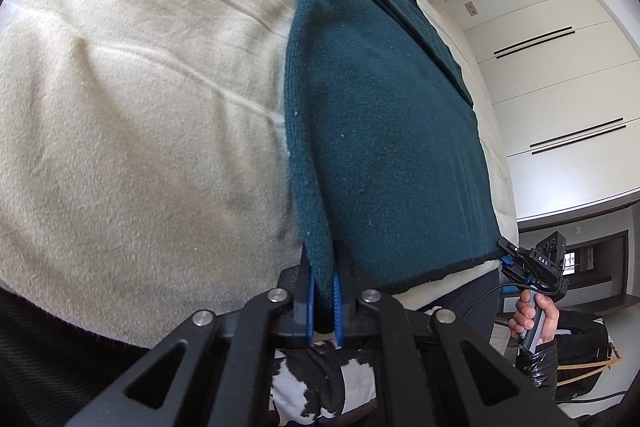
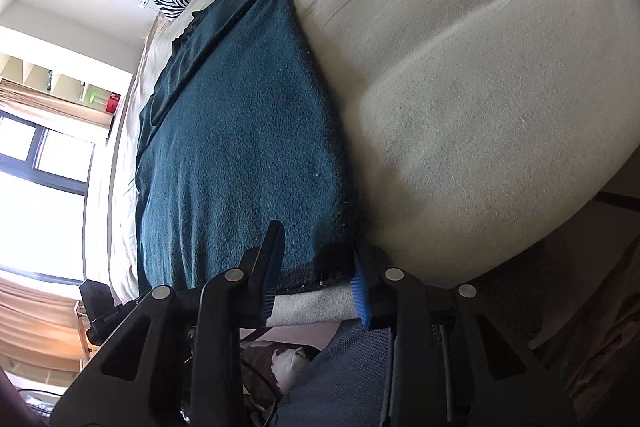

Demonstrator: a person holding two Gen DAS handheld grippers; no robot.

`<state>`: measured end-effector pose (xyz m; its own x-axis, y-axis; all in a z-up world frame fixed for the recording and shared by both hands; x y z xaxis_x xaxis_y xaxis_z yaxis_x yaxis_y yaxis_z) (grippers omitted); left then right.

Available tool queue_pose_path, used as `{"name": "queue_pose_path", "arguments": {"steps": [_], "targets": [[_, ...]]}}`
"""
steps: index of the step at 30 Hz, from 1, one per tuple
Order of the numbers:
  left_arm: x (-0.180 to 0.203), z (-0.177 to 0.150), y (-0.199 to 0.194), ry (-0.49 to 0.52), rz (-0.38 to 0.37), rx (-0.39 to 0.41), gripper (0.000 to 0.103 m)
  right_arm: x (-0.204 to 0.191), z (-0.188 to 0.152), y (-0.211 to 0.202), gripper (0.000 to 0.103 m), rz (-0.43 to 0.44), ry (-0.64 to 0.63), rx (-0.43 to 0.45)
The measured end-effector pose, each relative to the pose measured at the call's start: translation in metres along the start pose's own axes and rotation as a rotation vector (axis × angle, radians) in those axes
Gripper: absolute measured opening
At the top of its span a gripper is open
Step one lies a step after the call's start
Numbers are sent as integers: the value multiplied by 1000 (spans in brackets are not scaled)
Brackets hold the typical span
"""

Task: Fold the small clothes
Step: 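Grasp the hem with both grippers and lift it toward the collar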

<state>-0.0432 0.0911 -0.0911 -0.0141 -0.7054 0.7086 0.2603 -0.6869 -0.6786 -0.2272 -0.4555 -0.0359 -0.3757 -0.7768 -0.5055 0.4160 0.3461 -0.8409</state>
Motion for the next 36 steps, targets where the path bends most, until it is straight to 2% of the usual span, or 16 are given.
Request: {"name": "queue_pose_path", "arguments": {"steps": [1,2,7,13,16,23,29,36], "targets": [[1,0,-1,5,-3,2,8,0,0,0,11,-2,2,5],[3,1,-2,10,-7,4,8,0,0,-1,8,-5,2,13],[10,5,-13,7,-90,39,7,-8,5,-12,5,14,-23,71],[12,22,-42,-53,-265,168,7,-20,20,-32,4,119,-10,174],[9,32,-52,-86,-311,212,7,-27,30,-35,4,149,-9,203],[12,43,-56,-121,-360,253,7,-51,44,-38,4,206,-29,259],[12,56,-60,-143,-400,284,7,-62,64,-41,4,216,-25,299],[21,92,-65,-144,-448,324,7,-80,100,-38,4,230,-18,348]]}}
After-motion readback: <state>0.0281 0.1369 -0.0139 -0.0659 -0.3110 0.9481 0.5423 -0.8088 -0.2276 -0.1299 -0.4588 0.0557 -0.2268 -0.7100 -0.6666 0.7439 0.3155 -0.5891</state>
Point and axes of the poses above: each gripper's, at about its wrist camera, not at the fingertips, and y roughly the way its jaws point, x to its right, z to its top, the point moved 1 cm from there along y, roughly the way its jaws point, and after that the axes turned 5 degrees about -z, right-handed, at the moved point
